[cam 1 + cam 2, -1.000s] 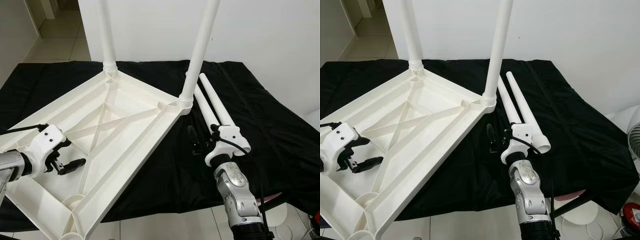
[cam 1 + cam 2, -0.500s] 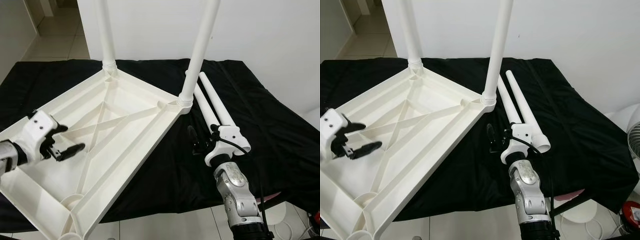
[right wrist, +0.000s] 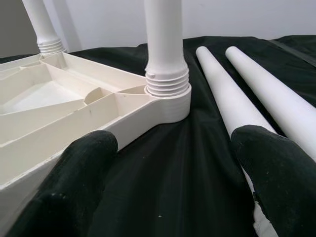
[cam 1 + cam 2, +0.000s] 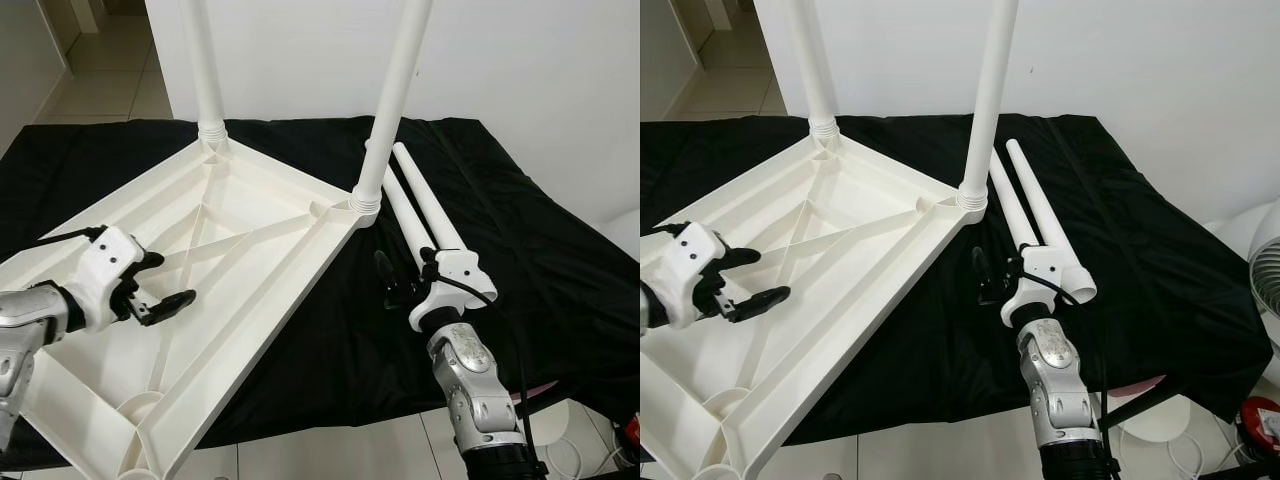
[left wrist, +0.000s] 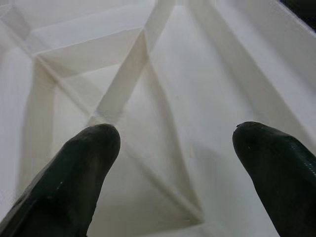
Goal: Building children table
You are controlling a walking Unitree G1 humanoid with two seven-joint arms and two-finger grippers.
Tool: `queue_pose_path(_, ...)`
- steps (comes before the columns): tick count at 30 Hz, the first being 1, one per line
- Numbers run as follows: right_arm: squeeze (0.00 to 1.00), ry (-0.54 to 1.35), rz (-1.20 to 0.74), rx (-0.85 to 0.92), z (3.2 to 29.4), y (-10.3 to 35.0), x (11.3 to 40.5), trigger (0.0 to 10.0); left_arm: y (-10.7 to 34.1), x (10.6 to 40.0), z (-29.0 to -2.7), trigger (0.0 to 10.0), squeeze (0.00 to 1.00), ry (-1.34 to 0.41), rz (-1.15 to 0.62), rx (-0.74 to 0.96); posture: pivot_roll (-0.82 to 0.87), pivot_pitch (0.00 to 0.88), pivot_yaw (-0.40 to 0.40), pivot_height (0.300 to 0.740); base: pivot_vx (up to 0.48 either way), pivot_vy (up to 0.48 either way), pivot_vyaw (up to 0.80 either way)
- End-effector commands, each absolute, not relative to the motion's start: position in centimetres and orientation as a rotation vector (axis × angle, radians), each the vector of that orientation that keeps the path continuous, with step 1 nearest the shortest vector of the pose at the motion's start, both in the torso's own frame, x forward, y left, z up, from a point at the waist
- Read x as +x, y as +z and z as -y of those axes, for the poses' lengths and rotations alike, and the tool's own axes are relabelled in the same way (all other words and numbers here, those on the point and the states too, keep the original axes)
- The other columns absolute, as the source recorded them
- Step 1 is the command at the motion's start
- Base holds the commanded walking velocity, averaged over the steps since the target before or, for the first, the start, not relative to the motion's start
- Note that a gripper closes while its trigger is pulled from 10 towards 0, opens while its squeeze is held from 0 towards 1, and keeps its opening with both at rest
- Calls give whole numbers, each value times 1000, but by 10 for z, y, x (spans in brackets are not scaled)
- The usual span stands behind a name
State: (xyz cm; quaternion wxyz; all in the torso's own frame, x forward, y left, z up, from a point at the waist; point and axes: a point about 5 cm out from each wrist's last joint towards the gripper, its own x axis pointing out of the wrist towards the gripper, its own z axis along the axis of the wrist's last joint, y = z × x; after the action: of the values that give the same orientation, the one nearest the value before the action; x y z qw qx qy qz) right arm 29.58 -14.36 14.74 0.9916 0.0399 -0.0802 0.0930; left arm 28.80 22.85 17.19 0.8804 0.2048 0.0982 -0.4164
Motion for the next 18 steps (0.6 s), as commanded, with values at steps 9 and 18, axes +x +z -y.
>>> queue_pose_path(9, 0, 190, 149, 74, 141, 144, 294, 10000, 150, 312, -193, 10000, 0, -733, -198, 359, 40, 73, -31, 740, 0, 0, 0)
queue_pose_path(18, 0, 181, 149, 73, 144, 144, 294, 10000, 148, 328, -190, 10000, 0, -570, -208, 322, 36, 82, -30, 740, 0, 0, 0)
